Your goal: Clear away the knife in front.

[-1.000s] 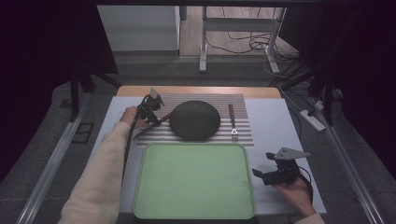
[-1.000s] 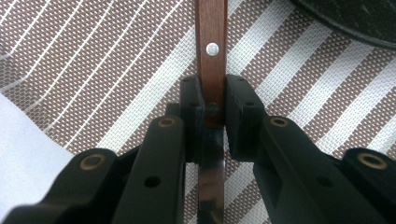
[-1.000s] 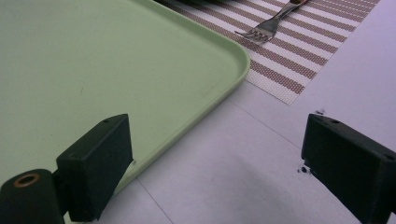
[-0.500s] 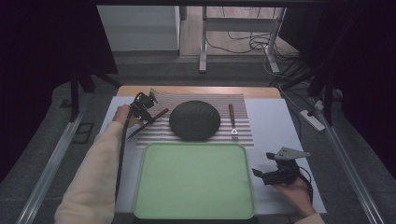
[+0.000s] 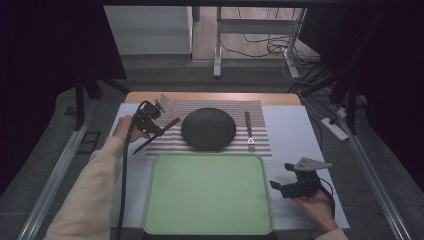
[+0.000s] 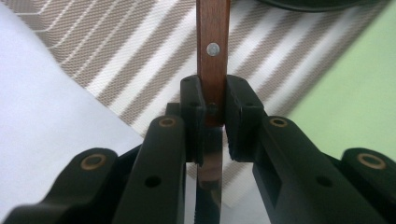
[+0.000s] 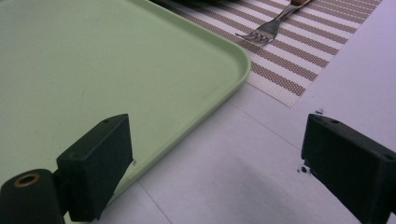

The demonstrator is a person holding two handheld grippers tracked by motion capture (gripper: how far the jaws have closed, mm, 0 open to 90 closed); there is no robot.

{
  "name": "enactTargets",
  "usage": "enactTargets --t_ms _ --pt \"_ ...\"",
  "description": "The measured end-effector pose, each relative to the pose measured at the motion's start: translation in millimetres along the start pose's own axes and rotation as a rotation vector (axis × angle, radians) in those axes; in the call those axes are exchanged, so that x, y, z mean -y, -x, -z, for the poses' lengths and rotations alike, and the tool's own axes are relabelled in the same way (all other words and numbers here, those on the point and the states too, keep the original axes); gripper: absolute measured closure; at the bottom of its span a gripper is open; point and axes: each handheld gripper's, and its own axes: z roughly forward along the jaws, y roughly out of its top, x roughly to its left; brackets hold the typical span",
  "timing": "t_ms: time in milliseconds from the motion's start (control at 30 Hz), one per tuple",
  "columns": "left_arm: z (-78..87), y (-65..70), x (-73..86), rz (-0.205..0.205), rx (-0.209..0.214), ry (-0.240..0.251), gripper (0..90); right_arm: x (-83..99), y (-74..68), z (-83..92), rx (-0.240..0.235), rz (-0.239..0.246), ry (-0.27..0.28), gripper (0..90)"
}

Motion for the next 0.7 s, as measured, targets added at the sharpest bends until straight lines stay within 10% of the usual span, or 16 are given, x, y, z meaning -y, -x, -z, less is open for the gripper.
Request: enactTargets --t_ms 700 --pt "7.8 92.5 17.9 -0.12 0.051 0.015 77.6 -9.4 -0.8 -11.8 -0.034 0.015 0.005 10.4"
